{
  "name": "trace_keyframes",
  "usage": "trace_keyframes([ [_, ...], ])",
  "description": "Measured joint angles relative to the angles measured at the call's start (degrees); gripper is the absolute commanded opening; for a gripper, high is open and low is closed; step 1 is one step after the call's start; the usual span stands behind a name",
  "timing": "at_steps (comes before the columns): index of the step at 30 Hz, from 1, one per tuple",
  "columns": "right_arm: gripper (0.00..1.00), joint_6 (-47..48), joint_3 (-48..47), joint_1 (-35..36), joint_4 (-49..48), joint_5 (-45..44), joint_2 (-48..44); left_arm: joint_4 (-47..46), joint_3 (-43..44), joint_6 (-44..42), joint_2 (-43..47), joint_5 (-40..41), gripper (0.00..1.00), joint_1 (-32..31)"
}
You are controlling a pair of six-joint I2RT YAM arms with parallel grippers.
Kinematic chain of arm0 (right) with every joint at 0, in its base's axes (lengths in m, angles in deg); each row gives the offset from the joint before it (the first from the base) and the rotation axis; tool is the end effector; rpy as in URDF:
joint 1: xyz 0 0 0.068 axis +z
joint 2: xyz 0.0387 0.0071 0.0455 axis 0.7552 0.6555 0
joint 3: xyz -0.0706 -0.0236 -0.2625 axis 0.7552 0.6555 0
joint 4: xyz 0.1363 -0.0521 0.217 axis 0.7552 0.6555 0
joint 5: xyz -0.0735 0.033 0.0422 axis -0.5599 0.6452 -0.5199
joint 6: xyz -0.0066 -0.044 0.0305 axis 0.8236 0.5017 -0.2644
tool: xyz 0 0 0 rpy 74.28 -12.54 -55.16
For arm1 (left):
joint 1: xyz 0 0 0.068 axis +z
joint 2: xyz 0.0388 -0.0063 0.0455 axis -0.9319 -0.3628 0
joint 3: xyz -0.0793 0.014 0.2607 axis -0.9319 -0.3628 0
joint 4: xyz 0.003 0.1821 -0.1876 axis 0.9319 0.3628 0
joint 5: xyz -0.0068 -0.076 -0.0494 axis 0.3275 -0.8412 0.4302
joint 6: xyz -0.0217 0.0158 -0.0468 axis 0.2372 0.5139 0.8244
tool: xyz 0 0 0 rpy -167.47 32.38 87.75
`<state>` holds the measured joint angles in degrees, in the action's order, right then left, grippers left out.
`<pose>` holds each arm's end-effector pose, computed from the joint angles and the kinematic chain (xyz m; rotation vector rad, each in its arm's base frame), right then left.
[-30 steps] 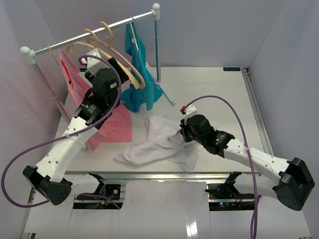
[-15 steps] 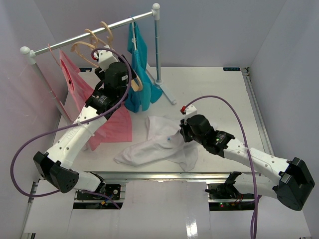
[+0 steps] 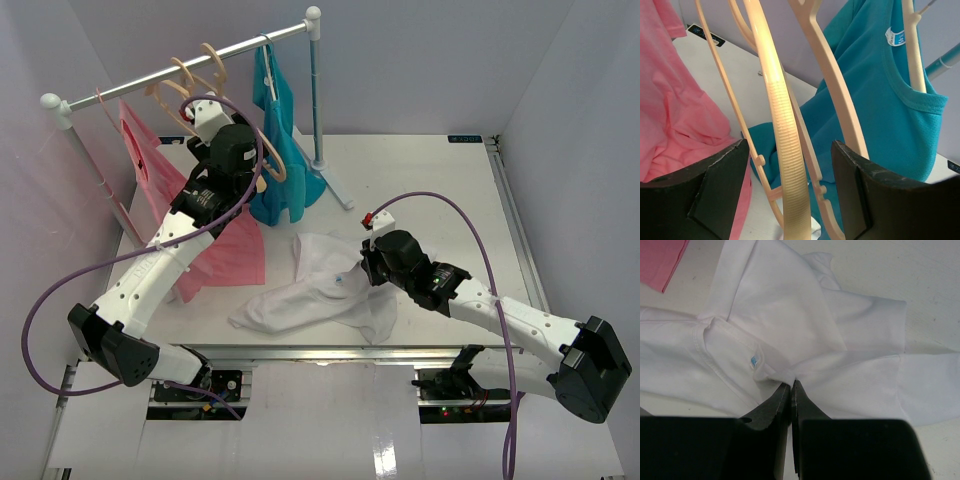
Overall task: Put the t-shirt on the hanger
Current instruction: Pick up the hanger from the clothesline.
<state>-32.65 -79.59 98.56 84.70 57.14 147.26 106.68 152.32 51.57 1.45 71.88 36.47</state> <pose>0.1656 0.1801 0.2571 -0.5132 2.0529 0.3847 0.2670 -0.1373 0.4374 -0.5143 1.6971 0.0011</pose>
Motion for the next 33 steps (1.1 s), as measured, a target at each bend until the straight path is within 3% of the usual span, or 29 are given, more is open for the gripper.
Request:
trace_keyframes([
  [11, 0.08, 0.0, 0.0, 0.0, 0.0, 0.0, 0.1, -0.2, 2.8, -6.7, -1.6, 3.6, 0.66, 0.9],
  [33, 0.08, 0.2, 0.0, 0.0, 0.3, -0.2, 1.5, -4.5, 6.8, -20.8, -4.5, 4.9, 0.57, 5.0],
])
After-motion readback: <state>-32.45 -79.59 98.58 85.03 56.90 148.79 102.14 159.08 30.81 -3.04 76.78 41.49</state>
